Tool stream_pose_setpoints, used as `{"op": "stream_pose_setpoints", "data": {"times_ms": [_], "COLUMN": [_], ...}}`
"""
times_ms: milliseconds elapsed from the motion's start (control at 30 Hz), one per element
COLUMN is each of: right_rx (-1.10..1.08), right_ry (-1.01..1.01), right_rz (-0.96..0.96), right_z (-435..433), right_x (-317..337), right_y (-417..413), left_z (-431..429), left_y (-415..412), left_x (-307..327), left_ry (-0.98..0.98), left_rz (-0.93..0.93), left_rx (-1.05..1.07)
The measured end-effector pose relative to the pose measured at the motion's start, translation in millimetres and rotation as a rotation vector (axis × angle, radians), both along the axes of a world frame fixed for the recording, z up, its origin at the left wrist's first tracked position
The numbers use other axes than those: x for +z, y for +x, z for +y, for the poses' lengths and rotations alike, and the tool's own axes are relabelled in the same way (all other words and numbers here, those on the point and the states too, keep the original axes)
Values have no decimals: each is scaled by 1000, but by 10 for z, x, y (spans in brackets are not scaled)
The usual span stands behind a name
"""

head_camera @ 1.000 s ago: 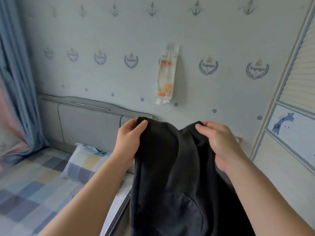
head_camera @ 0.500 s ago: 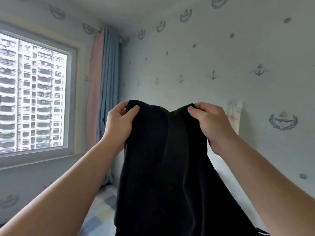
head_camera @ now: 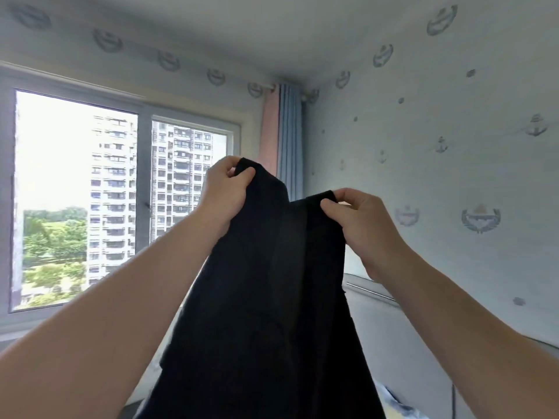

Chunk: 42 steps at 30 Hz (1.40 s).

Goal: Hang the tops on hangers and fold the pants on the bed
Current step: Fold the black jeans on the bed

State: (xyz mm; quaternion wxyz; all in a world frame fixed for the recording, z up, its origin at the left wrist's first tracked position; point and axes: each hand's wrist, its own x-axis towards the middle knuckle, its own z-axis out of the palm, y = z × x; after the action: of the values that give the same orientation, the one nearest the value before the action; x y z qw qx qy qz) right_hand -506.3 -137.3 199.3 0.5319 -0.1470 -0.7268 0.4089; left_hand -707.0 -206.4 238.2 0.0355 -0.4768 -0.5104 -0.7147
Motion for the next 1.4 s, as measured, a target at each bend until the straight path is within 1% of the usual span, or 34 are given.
{"op": "stream_pose_setpoints", "data": {"times_ms": [133, 233, 300, 400, 567, 700, 867, 1000, 1100, 1200, 1267, 1333, 1400], "right_rx": [101, 189, 231, 290, 404, 494, 614, 681, 639, 609, 702, 862, 972], "right_ry": [4, -43, -98, -188, -372, -471, -603, -702, -678, -616, -516, -388, -253], "right_rz": [-77, -145, -194, -281, -449, -627, -874, -1054, -1078, -1016, -1008, -1059, -1108], "right_z": [-144, -209, -230, -247, -290, -337, -353, -243, -4, 270, 404, 487, 528], "right_x": [-292, -599, -857, -1365, -2428, -3313, -4400, -5013, -5189, -5242, -5243, -5198, -5146], "right_y": [-725, -1239, -1539, -1933, -2405, -2531, -2470, -2199, -1960, -1853, -1857, -1903, -1999], "left_z": [-216, -371, -461, -593, -800, -925, -1047, -1089, -1035, -920, -836, -762, -703], "left_y": [-640, -1071, -1310, -1605, -1938, -2029, -1855, -1502, -1210, -945, -815, -746, -727], "left_x": [-162, -418, -652, -1106, -2104, -3115, -4350, -5053, -5336, -5412, -5378, -5289, -5156], "left_ry": [-80, -145, -188, -243, -311, -352, -456, -500, -531, -583, -628, -670, -707], "left_rz": [-22, -73, -141, -301, -530, -718, -962, -1101, -1173, -1173, -1101, -1004, -898], "left_rx": [50, 85, 81, 60, 11, 57, 205, 324, 325, 265, 230, 203, 199]}}
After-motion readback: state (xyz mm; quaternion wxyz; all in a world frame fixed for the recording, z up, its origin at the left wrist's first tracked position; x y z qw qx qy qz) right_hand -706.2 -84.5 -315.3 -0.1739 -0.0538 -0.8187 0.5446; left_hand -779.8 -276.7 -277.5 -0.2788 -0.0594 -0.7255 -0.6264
